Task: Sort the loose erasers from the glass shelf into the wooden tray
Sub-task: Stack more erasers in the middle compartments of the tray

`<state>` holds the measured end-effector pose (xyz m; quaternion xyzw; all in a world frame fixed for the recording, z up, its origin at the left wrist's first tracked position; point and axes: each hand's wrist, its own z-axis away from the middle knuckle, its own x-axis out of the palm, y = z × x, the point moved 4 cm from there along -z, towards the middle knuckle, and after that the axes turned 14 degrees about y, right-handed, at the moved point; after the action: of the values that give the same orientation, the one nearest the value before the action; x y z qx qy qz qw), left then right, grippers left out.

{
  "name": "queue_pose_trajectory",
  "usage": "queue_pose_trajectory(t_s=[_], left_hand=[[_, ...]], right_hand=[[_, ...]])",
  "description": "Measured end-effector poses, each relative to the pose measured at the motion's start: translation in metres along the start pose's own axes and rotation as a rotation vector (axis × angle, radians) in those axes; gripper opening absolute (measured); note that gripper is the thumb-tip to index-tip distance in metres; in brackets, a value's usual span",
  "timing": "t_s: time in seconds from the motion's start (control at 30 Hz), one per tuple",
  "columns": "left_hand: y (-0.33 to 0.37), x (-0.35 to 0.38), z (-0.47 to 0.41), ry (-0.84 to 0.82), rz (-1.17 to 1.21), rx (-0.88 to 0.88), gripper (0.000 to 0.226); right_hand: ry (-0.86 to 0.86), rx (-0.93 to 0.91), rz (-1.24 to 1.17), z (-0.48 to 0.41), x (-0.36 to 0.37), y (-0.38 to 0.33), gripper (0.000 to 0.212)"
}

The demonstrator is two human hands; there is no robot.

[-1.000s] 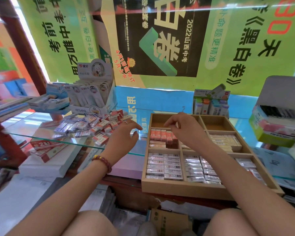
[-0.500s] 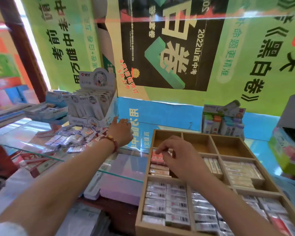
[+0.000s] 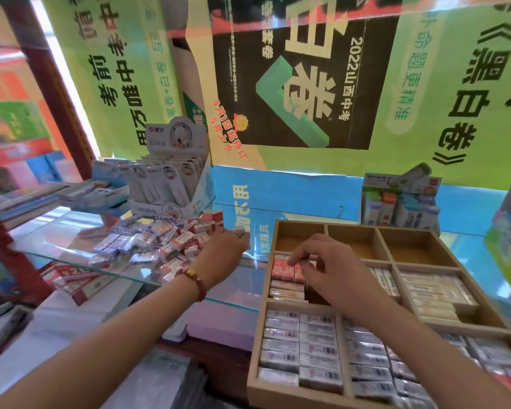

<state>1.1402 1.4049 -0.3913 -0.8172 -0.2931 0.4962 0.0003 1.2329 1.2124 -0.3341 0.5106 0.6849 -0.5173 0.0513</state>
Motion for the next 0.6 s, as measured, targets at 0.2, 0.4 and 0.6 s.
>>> queue_pose_trajectory(t_s=[0.2,0.4,0.6], left_hand=[[0.009,-0.022,0.015,-0.048,0.039,-0.078,0.039],[-0.001,-0.041,0.025,0.131,0.372,-0.416,0.020],[0.035,-0.104,0.018,0.354,0.939,-0.444,0.029]], right_hand=[[0.066,0.028,-0.038,0.000,-0.012,-0.004,0.028],[0.108,0.080,-0.026,-0.002,-0.023,-0.004,0.026],[0.002,0.130,-0.155,-0.001,-0.023,-0.006,0.015]])
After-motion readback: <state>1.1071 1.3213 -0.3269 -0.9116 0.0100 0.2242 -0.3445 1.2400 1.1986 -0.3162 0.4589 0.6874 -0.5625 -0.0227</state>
